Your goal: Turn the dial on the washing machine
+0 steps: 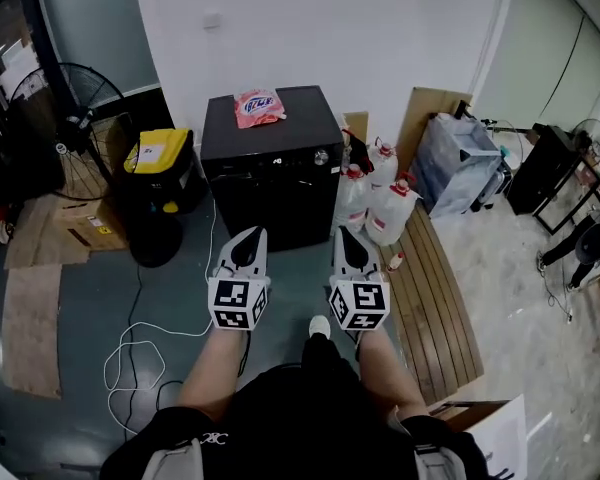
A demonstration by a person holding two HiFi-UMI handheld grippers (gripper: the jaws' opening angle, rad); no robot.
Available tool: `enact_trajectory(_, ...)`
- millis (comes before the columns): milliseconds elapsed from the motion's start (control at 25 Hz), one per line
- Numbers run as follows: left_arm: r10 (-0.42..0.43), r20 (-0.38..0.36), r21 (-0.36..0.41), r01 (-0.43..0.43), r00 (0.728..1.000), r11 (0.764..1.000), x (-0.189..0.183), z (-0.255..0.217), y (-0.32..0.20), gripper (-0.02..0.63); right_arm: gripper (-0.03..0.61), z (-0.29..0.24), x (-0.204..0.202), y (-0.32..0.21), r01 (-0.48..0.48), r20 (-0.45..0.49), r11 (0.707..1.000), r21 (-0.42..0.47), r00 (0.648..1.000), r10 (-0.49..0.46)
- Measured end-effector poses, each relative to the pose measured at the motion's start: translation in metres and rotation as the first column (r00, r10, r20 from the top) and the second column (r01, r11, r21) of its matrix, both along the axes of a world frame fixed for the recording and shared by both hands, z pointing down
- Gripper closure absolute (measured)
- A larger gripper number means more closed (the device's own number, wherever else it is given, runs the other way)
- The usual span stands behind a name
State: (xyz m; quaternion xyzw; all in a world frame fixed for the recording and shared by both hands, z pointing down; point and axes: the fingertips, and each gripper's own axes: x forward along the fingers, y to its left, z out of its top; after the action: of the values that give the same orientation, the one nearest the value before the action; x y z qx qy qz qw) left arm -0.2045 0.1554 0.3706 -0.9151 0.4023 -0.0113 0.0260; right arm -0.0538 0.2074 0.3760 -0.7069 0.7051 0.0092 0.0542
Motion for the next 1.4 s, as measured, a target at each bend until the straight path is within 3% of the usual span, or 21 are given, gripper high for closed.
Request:
enact_trajectory(480, -0.075, 0.034, -0.075, 0.077, 0.997, 0.994, 0.097, 0.008, -0.165, 0.623, 0.583, 0.01, 0.106, -0.175, 0.06, 0.009, 0.995, -0.078, 0.998, -0.059)
enact_trajectory(800, -0.131, 0.057, -0.113, 0.137, 0.99, 0.984, 0.133, 0.022, -0.239, 0.623, 0.583, 0.031, 0.14, -0.261, 0.131, 0.011, 0.982, -0.135, 0.991, -0.131)
enact_trajectory(1000, -0.148, 0.07, -0.139, 0.157, 0.986, 0.978, 0.136, 0.031, -0.269, 0.623, 0.583, 0.037, 0.145, -0.296, 0.147, 0.0, 0.978, -0.149, 0.989, -0.148)
enact_trajectory(1160, -0.149, 0.072, -0.154, 0.159, 0.986, 0.975, 0.137, 0.035, -0.289, 0.623, 0.583, 0.05, 0.149, -0.318, 0.128, -0.061, 0.977, -0.169, 0.988, -0.14)
enact_trajectory(1400, -0.146, 0.105, -0.169, 0.163, 0.984, 0.972, 0.135, 0.05, -0.303, 0.623, 0.577, 0.094, 0.148, -0.352, 0.086, -0.24, 0.963, -0.254, 0.959, -0.149)
